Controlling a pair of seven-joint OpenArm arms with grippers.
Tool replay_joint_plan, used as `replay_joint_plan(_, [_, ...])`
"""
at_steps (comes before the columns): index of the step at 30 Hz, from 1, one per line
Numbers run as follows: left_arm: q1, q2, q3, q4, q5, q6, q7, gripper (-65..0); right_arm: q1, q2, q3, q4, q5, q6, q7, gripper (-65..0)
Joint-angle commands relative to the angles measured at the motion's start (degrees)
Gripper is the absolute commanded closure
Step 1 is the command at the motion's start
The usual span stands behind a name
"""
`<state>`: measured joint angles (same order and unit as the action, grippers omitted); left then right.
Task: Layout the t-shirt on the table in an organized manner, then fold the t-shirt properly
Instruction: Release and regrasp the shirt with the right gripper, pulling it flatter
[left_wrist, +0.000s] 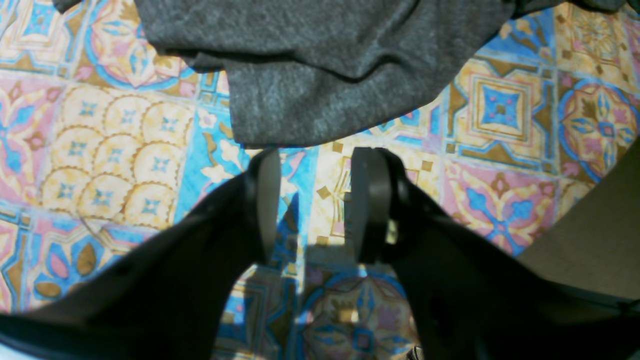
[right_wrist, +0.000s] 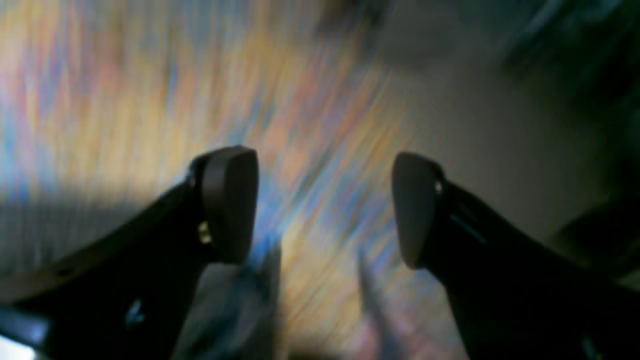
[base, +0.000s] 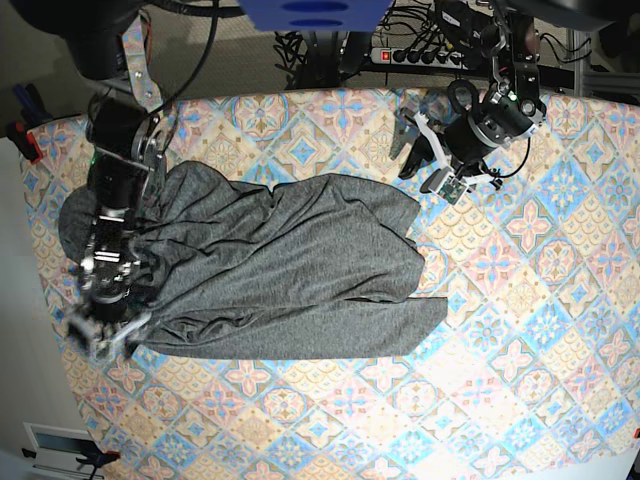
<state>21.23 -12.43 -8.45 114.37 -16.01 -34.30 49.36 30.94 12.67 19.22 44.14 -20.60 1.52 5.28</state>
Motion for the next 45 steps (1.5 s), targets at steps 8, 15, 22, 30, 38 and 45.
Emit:
replay_joint_plan(8, [-1.06,-0.45,-0.12,0.93,-0.65,-0.03,-1.23,-23.2,-17.44,-2.25,-2.83,32.12,0.25,3.98,-11.92,-40.5])
replay_joint_plan(15, [-3.7,-0.81,-0.12,0.49,-0.56,-0.03,-1.23,-23.1,-28.61,-7.7,-8.98,44.96,0.25,4.42,-16.4,-40.5])
replay_joint_plan(22, [-5.98,-0.81,-0.12,0.4,-0.39,0.06,-1.14,-23.0,-34.76,-10.6,-11.62,47.07,0.34,4.42,-16.49,-40.5])
replay_joint_plan(30, [-6.6,-0.63,5.59,0.23,16.49,-0.03,-4.84,-23.0,-39.86,-10.69,-11.53,51.2,0.34,4.42,-16.66,-40.5])
replay_joint_plan(38, [-6.16,-0.45,15.17,0.14,31.7,-0.03,-11.08,-23.3,-43.55,-10.69,-11.44,52.43,0.34,4.42,-16.66,-40.5])
replay_joint_plan(45, [-7.92,-0.45,16.05,-5.14,35.83,-0.03,-15.47,-23.4,-44.7,-10.78,-11.44,52.52,0.34,4.42,-16.66,-40.5])
